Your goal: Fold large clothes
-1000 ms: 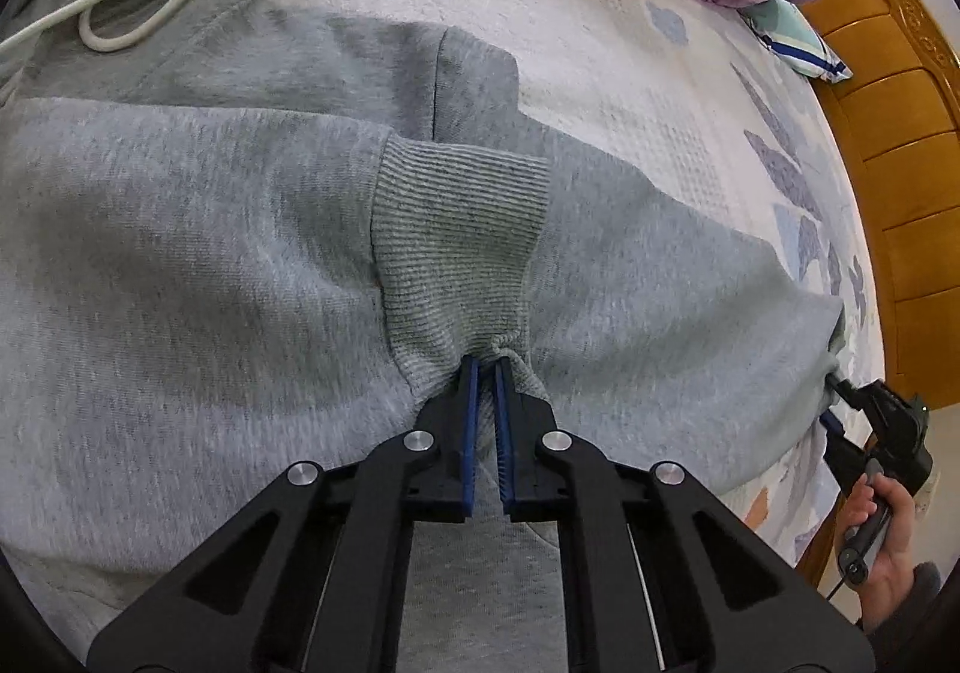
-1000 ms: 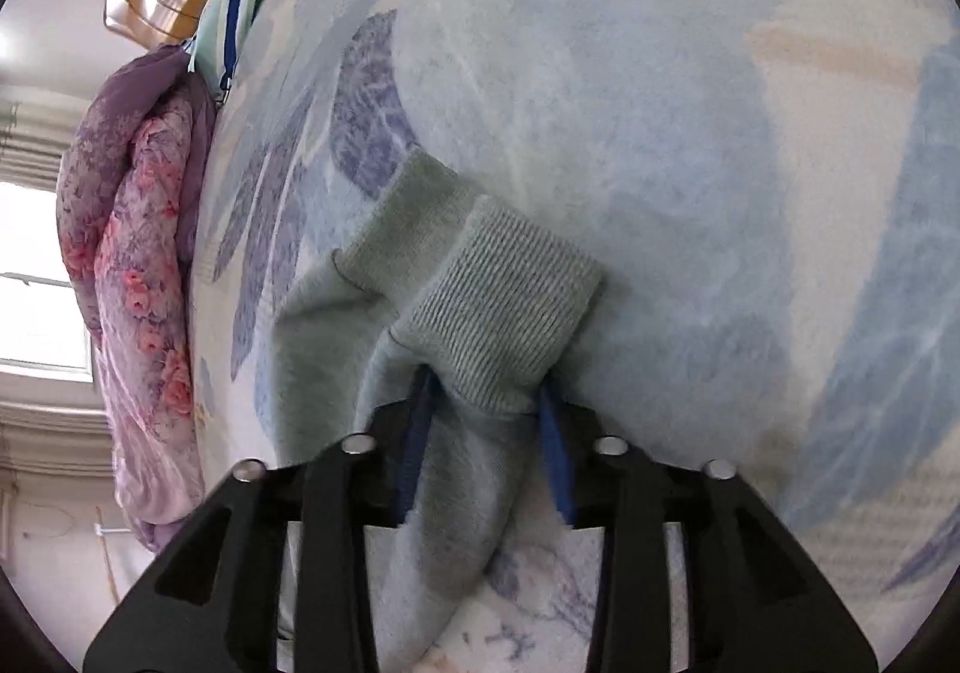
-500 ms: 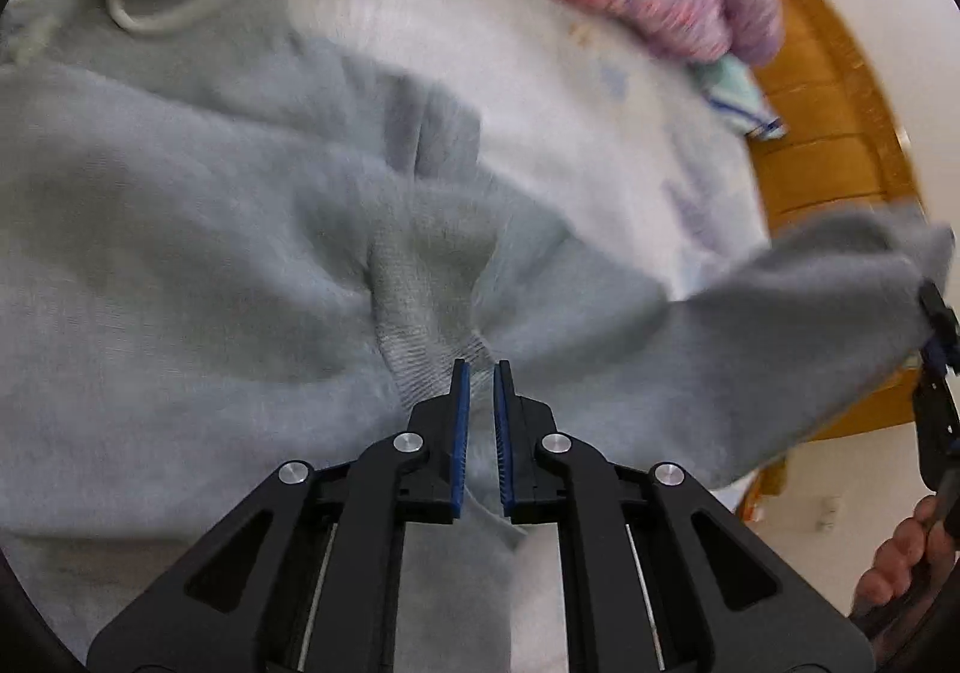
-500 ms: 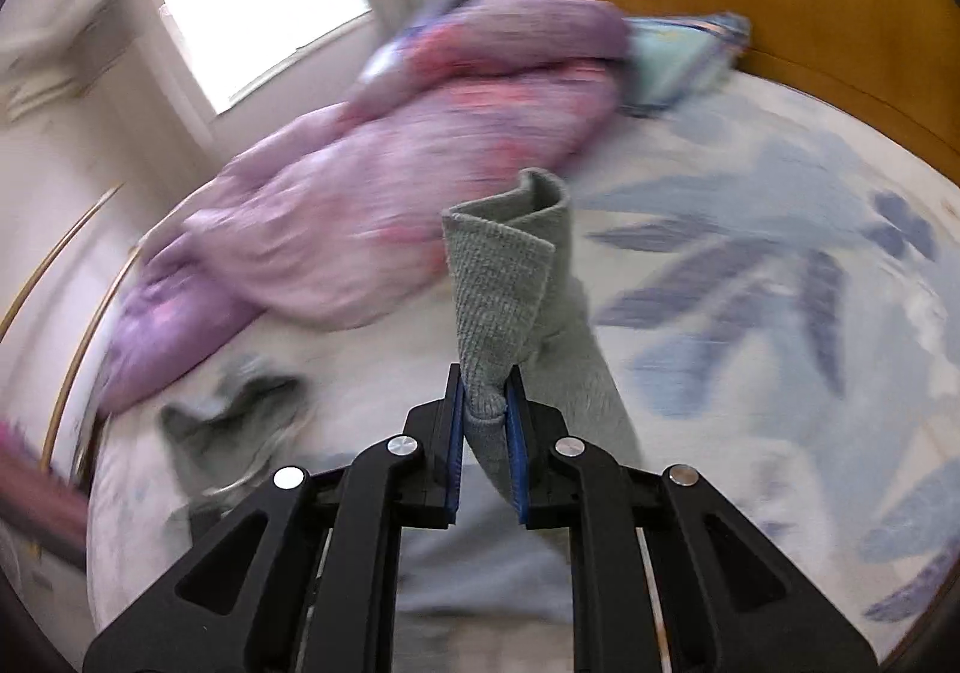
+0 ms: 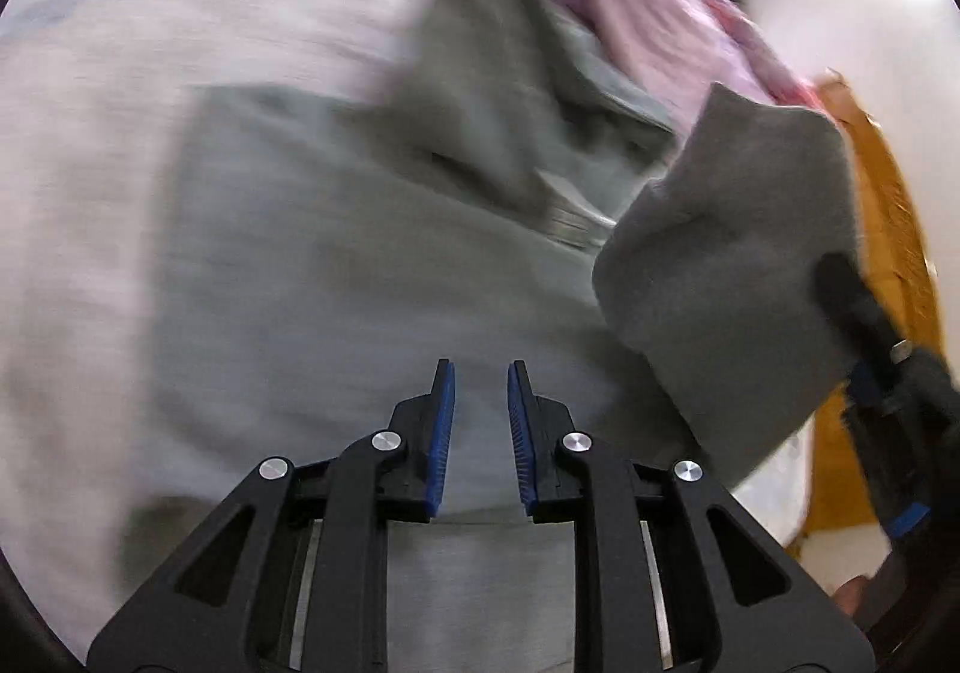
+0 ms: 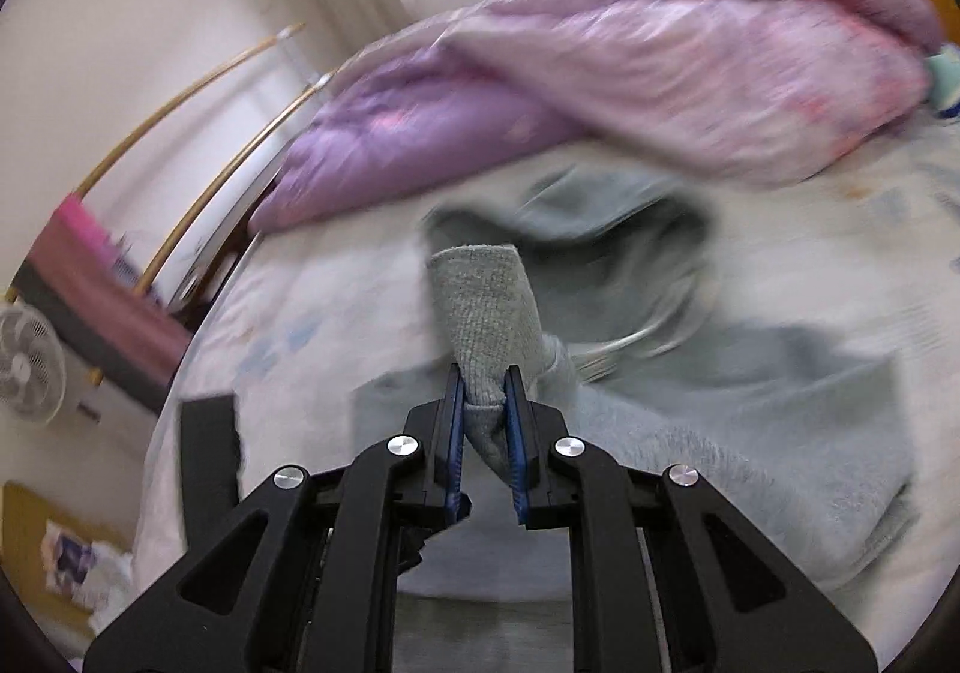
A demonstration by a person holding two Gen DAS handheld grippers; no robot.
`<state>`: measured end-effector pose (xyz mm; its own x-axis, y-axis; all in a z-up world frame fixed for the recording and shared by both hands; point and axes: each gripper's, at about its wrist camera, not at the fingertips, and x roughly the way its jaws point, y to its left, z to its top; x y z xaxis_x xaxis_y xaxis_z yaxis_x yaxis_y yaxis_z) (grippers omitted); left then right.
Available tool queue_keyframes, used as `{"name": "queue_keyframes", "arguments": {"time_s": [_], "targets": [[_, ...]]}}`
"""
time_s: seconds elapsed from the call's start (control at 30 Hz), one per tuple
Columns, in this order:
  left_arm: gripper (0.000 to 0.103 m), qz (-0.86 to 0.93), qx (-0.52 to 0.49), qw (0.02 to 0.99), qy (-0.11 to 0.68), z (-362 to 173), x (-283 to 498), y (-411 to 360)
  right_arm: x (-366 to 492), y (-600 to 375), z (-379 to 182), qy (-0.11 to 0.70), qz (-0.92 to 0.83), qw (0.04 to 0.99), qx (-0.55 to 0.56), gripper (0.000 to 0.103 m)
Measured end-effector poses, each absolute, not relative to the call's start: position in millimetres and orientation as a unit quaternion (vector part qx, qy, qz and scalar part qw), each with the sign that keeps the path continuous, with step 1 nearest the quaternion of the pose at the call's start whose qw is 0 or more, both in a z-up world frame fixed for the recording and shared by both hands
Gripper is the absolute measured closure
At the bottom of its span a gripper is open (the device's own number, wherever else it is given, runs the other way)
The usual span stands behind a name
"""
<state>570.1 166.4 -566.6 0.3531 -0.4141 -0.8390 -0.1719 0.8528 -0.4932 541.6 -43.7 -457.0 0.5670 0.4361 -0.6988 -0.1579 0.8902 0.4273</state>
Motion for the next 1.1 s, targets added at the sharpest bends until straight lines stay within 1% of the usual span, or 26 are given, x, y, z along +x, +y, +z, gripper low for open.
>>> {"name": "queue_keyframes", "arguments": {"time_s": [0.17,0.2,0.23,0.3,0.37,0.4,0.43,0.47,0.5,0.57,0.63,0.67,0.77,0.8,0.83,0.9,0.97,1.03,1.07,1.1], "targets": [[0.085,-0.015,-0.252,0.787,0.562,-566,542,235,546,54,-516,0.494,0.218,0.835,0.104,0.09],[0.083,-0.005,-0.255,0.786,0.564,-569,538,246,548,64,-530,0.512,0.218,0.824,0.105,0.09],[0.079,0.001,-0.267,0.783,0.562,-571,531,260,547,72,-538,0.522,0.217,0.818,0.106,0.088],[0.077,0.012,-0.273,0.779,0.564,-575,523,275,546,82,-562,0.554,0.212,0.798,0.102,0.087],[0.073,0.022,-0.274,0.779,0.564,-576,519,281,543,84,-577,0.57,0.219,0.782,0.123,0.085],[0.067,0.024,-0.278,0.779,0.561,-573,516,285,543,84,-582,0.578,0.221,0.775,0.13,0.083],[0.062,0.025,-0.284,0.782,0.554,-572,512,286,544,83,-584,0.585,0.226,0.766,0.141,0.078],[0.061,0.025,-0.288,0.785,0.548,-572,507,294,541,81,-583,0.588,0.232,0.76,0.151,0.074],[0.06,0.023,-0.295,0.789,0.538,-564,506,293,540,79,-580,0.593,0.239,0.752,0.157,0.067],[0.057,0.018,-0.301,0.798,0.521,-552,506,291,540,71,-568,0.602,0.255,0.738,0.168,0.062],[0.05,0.011,-0.297,0.806,0.511,-543,514,278,530,51,-545,0.584,0.258,0.751,0.169,0.051],[0.05,0.006,-0.291,0.807,0.513,-541,519,270,527,46,-538,0.576,0.255,0.759,0.167,0.05],[0.05,-0.024,-0.266,0.805,0.53,-546,537,239,521,1,-520,0.551,0.219,0.789,0.161,0.05],[0.05,-0.035,-0.254,0.805,0.535,-549,544,225,522,-21,-519,0.546,0.194,0.8,0.157,0.053],[0.05,-0.043,-0.244,0.804,0.541,-553,549,214,524,-41,-521,0.543,0.172,0.806,0.163,0.064],[0.05,-0.054,-0.216,0.802,0.555,-562,559,192,531,-82,-529,0.547,0.122,0.81,0.172,0.071],[0.05,-0.06,-0.185,0.794,0.577,-583,571,172,535,-123,-537,0.544,0.082,0.812,0.195,0.073],[0.051,-0.037,-0.164,0.775,0.609,-609,580,170,541,-157,-545,0.544,0.048,0.813,0.2,0.074],[0.054,-0.027,-0.158,0.768,0.62,-621,583,173,547,-175,-553,0.553,0.027,0.81,0.195,0.074],[0.059,-0.023,-0.16,0.772,0.615,-627,585,178,551,-184,-562,0.563,0.02,0.802,0.198,0.074]]}}
